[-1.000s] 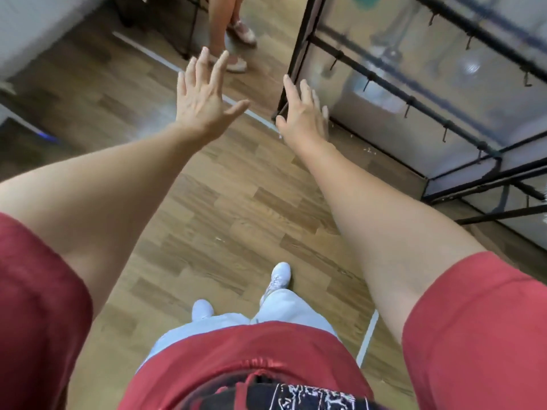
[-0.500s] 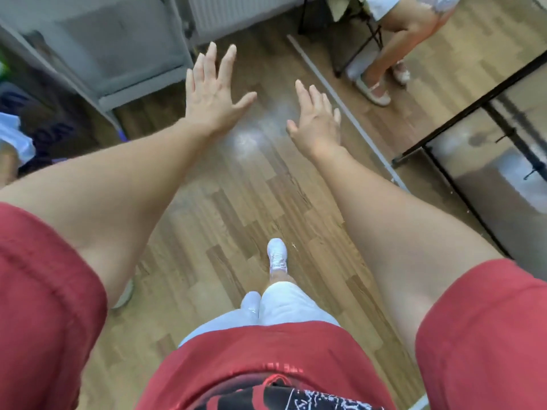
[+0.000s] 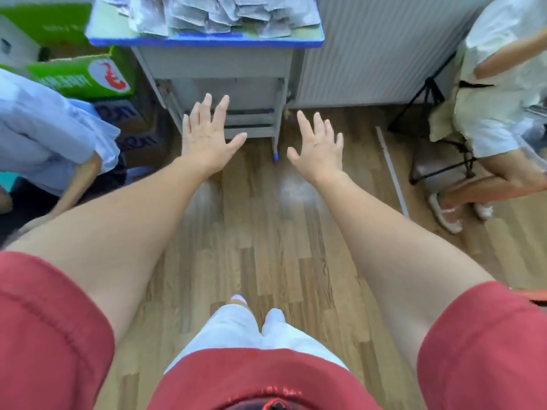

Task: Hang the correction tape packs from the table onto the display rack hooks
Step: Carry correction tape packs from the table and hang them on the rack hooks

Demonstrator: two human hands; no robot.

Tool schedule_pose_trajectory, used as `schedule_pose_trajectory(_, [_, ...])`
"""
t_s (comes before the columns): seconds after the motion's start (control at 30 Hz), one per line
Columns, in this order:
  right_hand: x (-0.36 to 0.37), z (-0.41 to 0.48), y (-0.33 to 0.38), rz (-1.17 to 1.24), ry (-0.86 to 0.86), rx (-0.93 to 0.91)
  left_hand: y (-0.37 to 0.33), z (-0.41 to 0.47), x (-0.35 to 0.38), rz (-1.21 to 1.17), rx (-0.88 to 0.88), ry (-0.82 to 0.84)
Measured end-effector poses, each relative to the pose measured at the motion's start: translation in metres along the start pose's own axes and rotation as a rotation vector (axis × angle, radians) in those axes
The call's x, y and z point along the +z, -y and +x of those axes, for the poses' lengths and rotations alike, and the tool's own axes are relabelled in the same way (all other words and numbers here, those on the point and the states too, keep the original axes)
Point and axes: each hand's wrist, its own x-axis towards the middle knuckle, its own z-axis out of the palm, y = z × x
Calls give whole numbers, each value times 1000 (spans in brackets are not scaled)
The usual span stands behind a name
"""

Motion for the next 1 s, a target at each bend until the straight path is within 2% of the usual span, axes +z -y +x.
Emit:
schedule_pose_trajectory(0.23, [-19,134,37,-24,-20,-68,39,118,-18,-3,-114,-44])
schedule_pose_trajectory(0.57, [-72,329,97,-2,-70,-58,83,319,-76,-74,-144,-76])
schedule_pose_trajectory(1.0, [-79,522,152,-4,18,-178,113,495,-82,-50,-229,-35])
